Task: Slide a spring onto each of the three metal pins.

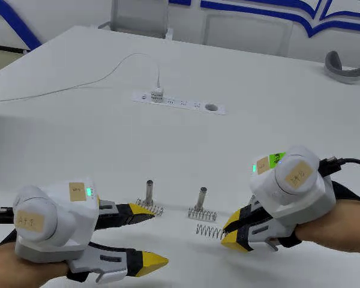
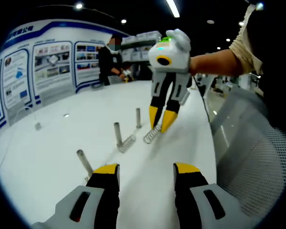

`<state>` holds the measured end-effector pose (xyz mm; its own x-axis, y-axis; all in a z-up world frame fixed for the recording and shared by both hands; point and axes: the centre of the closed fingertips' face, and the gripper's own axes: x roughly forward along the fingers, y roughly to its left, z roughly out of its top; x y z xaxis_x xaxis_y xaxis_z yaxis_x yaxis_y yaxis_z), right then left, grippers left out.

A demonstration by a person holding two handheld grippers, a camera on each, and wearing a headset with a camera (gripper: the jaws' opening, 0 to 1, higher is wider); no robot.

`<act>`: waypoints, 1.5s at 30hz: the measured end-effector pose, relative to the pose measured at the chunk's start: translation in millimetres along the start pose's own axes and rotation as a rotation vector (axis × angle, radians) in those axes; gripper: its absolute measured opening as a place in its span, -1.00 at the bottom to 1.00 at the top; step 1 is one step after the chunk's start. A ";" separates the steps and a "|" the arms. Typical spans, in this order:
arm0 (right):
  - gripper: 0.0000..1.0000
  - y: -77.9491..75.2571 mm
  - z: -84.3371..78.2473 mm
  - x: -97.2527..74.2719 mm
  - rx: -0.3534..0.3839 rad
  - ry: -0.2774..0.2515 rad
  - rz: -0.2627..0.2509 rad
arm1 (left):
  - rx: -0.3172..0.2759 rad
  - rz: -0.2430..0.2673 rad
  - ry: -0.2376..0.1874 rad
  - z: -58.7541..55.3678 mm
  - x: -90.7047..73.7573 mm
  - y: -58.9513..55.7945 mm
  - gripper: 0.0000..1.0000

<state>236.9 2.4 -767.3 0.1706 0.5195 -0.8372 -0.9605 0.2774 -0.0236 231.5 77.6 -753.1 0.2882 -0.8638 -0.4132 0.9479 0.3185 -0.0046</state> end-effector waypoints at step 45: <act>-0.77 32.9 46.8 -2.0 -0.170 0.001 0.066 | 0.150 -0.083 0.052 1.3 23.4 -18.0 -0.76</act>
<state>215.3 48.3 -740.8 0.1054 0.5311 -0.8407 -0.9930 0.1020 -0.0600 221.3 51.2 -761.5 0.2047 -0.8619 -0.4640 0.9788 0.1822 0.0934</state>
